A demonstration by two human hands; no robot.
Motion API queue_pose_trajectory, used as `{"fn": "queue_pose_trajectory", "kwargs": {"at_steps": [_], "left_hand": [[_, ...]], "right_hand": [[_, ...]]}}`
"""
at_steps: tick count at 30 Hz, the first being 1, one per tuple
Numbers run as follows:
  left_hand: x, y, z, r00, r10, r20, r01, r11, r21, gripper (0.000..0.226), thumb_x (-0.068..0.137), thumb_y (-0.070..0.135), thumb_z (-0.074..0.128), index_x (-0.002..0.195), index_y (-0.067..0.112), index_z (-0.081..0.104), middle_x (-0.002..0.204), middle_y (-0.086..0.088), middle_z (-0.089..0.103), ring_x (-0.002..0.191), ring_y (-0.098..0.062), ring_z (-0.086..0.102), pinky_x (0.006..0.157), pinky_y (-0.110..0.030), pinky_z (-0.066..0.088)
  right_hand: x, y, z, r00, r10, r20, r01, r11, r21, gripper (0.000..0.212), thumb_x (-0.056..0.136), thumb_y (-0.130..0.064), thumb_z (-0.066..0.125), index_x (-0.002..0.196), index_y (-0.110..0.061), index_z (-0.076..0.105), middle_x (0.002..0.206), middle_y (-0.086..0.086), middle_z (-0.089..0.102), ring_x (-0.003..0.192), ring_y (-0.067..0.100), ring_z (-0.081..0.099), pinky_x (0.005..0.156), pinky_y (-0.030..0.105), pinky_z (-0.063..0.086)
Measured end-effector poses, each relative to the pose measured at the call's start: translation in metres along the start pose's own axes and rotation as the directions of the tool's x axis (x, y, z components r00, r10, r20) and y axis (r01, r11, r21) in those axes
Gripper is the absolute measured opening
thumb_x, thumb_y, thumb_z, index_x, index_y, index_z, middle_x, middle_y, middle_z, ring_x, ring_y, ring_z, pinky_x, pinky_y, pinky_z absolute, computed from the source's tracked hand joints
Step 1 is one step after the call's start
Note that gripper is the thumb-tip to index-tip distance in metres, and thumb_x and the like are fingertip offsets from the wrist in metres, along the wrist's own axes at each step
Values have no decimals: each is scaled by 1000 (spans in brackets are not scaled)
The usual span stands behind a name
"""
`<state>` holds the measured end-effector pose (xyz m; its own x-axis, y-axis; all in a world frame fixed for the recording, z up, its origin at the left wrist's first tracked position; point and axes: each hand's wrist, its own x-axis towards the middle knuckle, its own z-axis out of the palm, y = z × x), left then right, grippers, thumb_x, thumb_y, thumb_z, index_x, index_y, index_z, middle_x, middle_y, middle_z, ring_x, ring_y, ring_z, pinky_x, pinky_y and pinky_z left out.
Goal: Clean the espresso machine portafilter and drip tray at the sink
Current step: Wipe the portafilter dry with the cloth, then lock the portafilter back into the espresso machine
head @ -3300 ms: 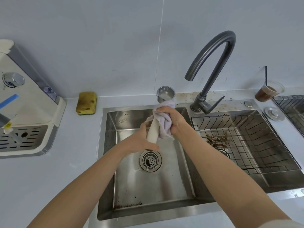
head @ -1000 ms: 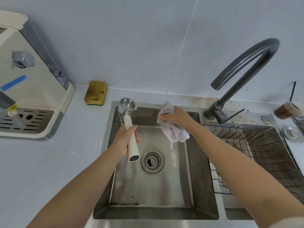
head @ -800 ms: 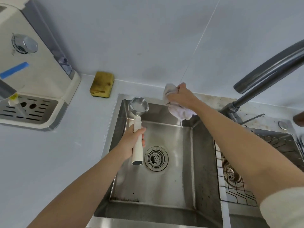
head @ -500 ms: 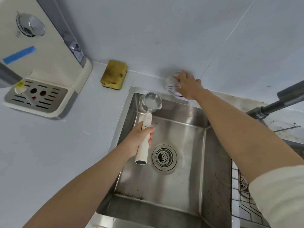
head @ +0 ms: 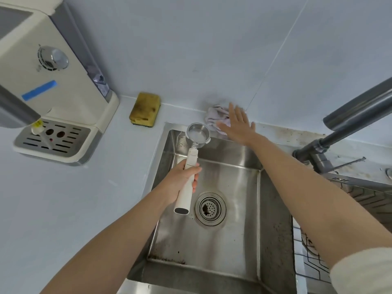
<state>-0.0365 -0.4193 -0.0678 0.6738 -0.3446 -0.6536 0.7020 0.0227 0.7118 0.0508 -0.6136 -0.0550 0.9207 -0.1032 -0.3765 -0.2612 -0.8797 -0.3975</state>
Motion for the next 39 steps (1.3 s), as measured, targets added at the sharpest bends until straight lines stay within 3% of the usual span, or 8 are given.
{"fn": "queue_pose_trajectory", "kwargs": {"at_steps": [4, 8, 11, 16, 18, 21, 26, 39], "left_hand": [[-18, 5, 6, 999, 52, 12, -53, 998, 34, 13, 88, 4, 56, 85, 14, 48, 63, -3, 46, 36, -8, 43, 39, -17, 40], [-42, 7, 13, 996, 80, 47, -83, 995, 56, 11, 88, 4, 55, 89, 13, 48, 61, -3, 45, 35, -8, 42, 40, -17, 39], [-62, 7, 11, 993, 73, 96, -82, 993, 87, 12, 87, 2, 55, 88, 13, 50, 58, -1, 47, 36, -9, 42, 40, -19, 39], [-99, 0, -5, 986, 54, 156, -77, 987, 143, 12, 86, 1, 57, 90, 12, 51, 55, 0, 48, 39, -10, 41, 41, -20, 38], [-114, -5, -17, 984, 55, 168, -79, 987, 143, 9, 88, 5, 56, 87, 12, 51, 57, 0, 49, 41, -10, 42, 41, -20, 39], [-135, -11, -39, 986, 59, 154, -86, 980, 178, 8, 88, 7, 56, 89, 13, 51, 57, 2, 50, 42, -9, 43, 43, -20, 41], [-165, -9, -84, 987, 50, 152, -92, 955, 281, 21, 73, 17, 63, 91, 13, 51, 60, 1, 53, 44, -9, 46, 46, -20, 44], [-194, 25, -280, 998, 25, 56, -55, 790, 611, 13, 87, 18, 58, 86, 13, 46, 63, -1, 57, 46, -11, 51, 50, -22, 45]], "right_hand": [[-49, -15, 1, 989, -53, 137, -30, 841, 540, 90, 91, -38, 52, 145, -22, -19, 156, 3, 13, 144, 23, 13, 110, 36, 24], [-89, -22, 9, 975, -102, 196, -54, 751, 658, 107, 80, -24, 69, 146, -18, -15, 151, 3, 31, 140, 21, 25, 115, 37, 21], [-112, -34, 8, 976, -169, 134, 13, 668, 744, 93, 81, -4, 66, 147, -10, 0, 119, 0, 55, 106, 9, 52, 91, 15, 39], [-133, -53, 15, 963, -271, -5, 192, 666, 721, 101, 58, -23, 82, 142, -14, 27, 133, 1, 44, 121, 14, 45, 101, 24, 40], [-143, -63, 20, 952, -305, -29, 227, 639, 735, 82, 70, -10, 78, 138, -19, 34, 123, -8, 47, 110, 5, 48, 82, 5, 40], [-156, -81, 33, 933, -352, -69, 282, 600, 749, 62, 69, 2, 76, 118, -22, 46, 102, -14, 53, 89, -4, 52, 66, 0, 42], [-167, -120, 63, 935, -334, -124, 307, 578, 756, 62, 61, -7, 84, 111, -23, 51, 109, -4, 58, 101, 14, 57, 81, 18, 44], [-168, -290, 150, 964, -164, -211, 267, 655, 707, 57, 65, -14, 82, 108, -24, 46, 94, -15, 53, 88, 7, 53, 62, 9, 40]]}}
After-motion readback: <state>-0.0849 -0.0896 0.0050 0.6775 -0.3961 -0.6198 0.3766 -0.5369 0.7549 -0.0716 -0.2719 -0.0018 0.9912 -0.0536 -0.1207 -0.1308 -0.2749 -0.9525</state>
